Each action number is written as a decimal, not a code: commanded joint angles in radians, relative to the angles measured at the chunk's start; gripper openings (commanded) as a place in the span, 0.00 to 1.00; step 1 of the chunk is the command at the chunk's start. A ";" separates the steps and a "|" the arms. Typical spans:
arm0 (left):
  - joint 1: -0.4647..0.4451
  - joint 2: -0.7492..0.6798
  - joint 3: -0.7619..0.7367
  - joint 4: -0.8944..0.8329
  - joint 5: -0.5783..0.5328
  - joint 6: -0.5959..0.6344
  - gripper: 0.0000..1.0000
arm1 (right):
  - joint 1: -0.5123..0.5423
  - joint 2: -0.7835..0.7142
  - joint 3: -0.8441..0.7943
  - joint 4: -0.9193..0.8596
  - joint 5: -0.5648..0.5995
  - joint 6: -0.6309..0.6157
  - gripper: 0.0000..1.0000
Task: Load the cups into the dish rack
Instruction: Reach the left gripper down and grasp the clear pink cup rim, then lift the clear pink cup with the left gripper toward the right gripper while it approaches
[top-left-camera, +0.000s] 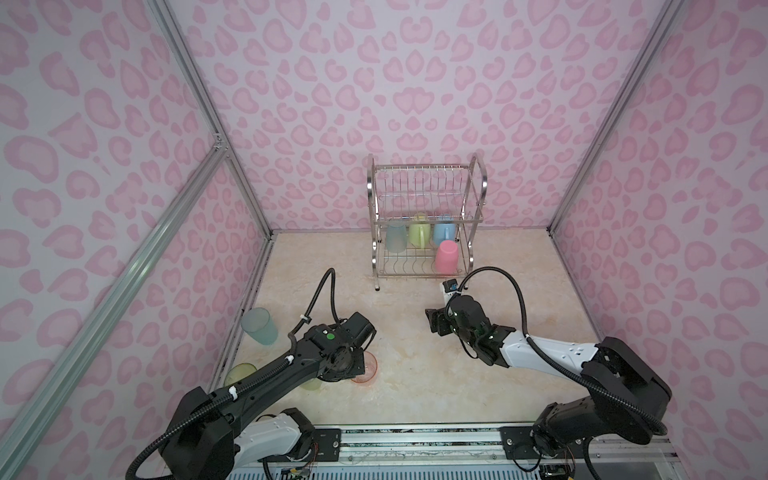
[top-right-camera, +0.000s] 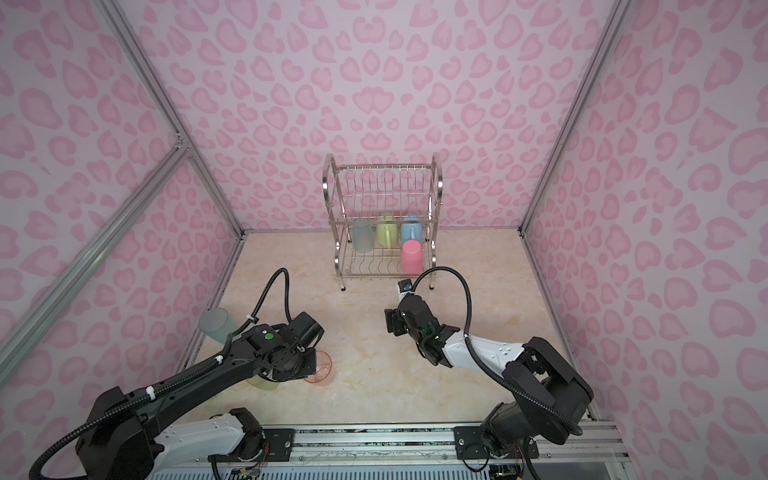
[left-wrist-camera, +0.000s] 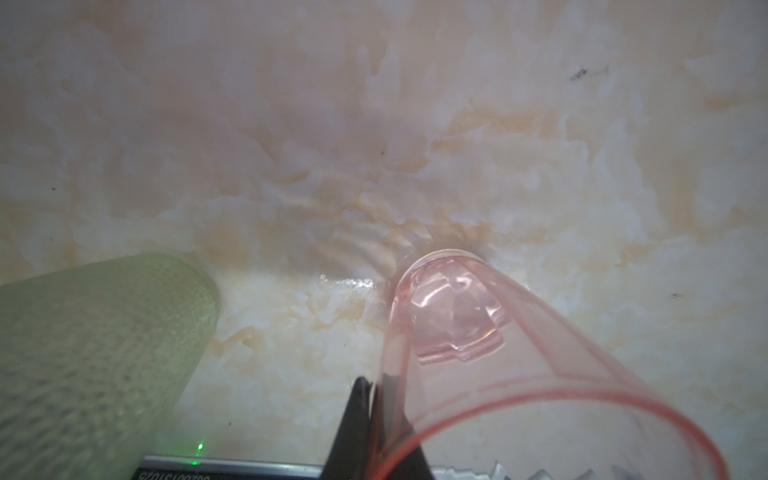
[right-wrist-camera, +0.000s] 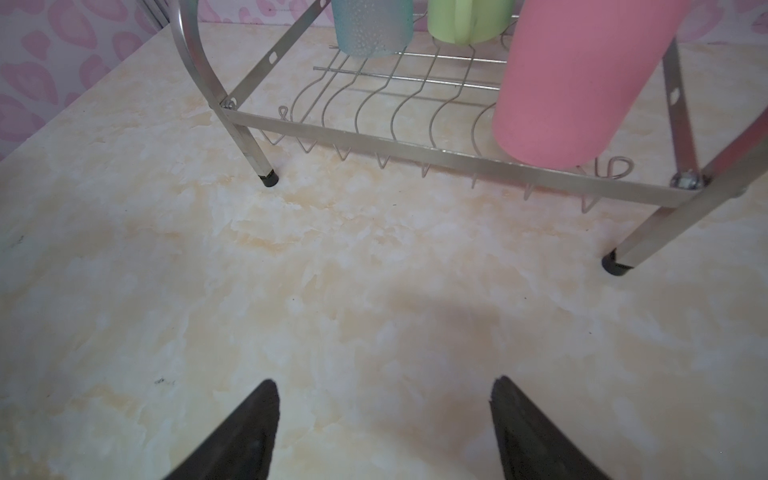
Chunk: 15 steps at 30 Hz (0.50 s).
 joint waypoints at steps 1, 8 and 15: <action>0.000 0.007 0.028 0.006 -0.020 0.015 0.05 | 0.001 0.008 -0.002 0.015 0.020 0.011 0.79; 0.001 0.048 0.085 0.068 0.041 0.085 0.04 | -0.008 0.015 -0.002 0.012 0.015 0.025 0.79; 0.046 0.038 0.087 0.240 0.180 0.147 0.04 | -0.019 0.008 -0.007 0.014 0.006 0.039 0.79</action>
